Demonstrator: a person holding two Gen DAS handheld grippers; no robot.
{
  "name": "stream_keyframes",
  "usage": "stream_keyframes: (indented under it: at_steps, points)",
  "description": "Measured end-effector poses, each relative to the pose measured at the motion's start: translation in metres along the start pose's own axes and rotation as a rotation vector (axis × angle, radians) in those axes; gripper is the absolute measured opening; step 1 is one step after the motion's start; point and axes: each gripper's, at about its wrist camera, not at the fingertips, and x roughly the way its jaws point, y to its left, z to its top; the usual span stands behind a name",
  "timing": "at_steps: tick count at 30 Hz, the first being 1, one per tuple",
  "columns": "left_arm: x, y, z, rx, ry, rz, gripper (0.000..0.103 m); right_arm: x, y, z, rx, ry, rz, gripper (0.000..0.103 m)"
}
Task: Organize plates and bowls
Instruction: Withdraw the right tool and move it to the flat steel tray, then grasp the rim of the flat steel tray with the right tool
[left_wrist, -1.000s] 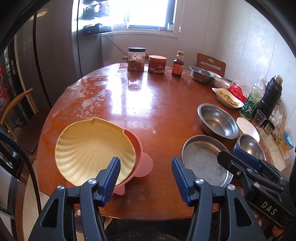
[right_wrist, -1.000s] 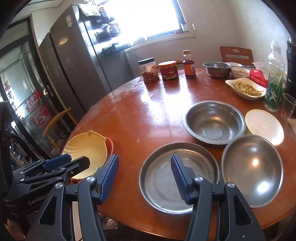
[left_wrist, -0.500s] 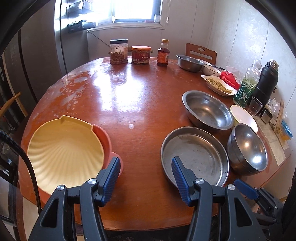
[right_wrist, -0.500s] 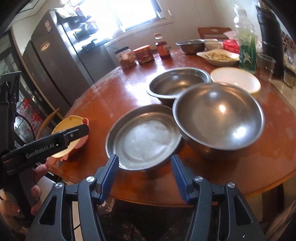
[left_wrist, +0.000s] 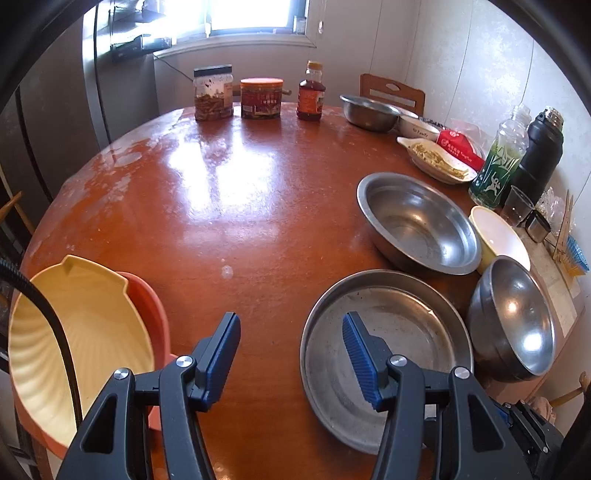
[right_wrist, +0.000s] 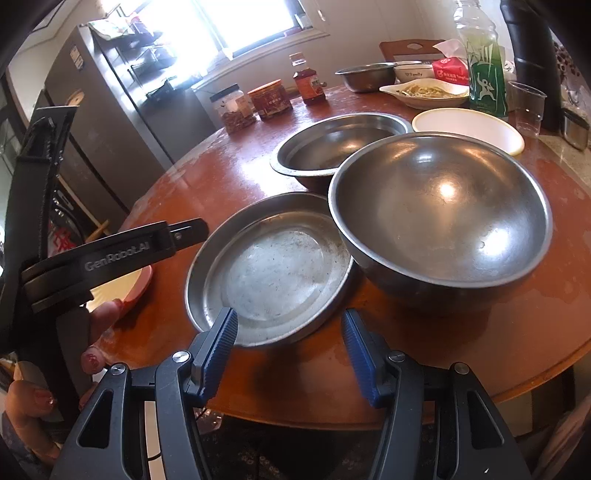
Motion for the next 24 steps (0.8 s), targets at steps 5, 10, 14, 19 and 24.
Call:
stream_keyframes:
  at_steps: [5,10,14,19,24]
  points:
    - [0.015,0.000,0.000,-0.005,0.021,-0.032,0.057,0.006,-0.001,0.004,-0.008,-0.018,-0.024,0.052]
    - [0.021,0.002,-0.002,-0.018,0.028,-0.063,0.046,0.010,-0.001,0.006,-0.020,-0.029,-0.040,0.046]
    - [0.024,-0.002,-0.005,0.005,0.030,-0.064,0.032,0.013,0.001,0.007,-0.035,-0.035,-0.045,0.044]
    - [0.018,0.002,-0.008,-0.010,0.010,-0.058,0.030,0.015,0.003,0.007,-0.047,-0.041,-0.044,0.045]
    - [0.003,0.010,-0.011,-0.037,-0.015,-0.053,0.031,0.015,0.008,0.005,-0.056,-0.030,-0.012,0.044]
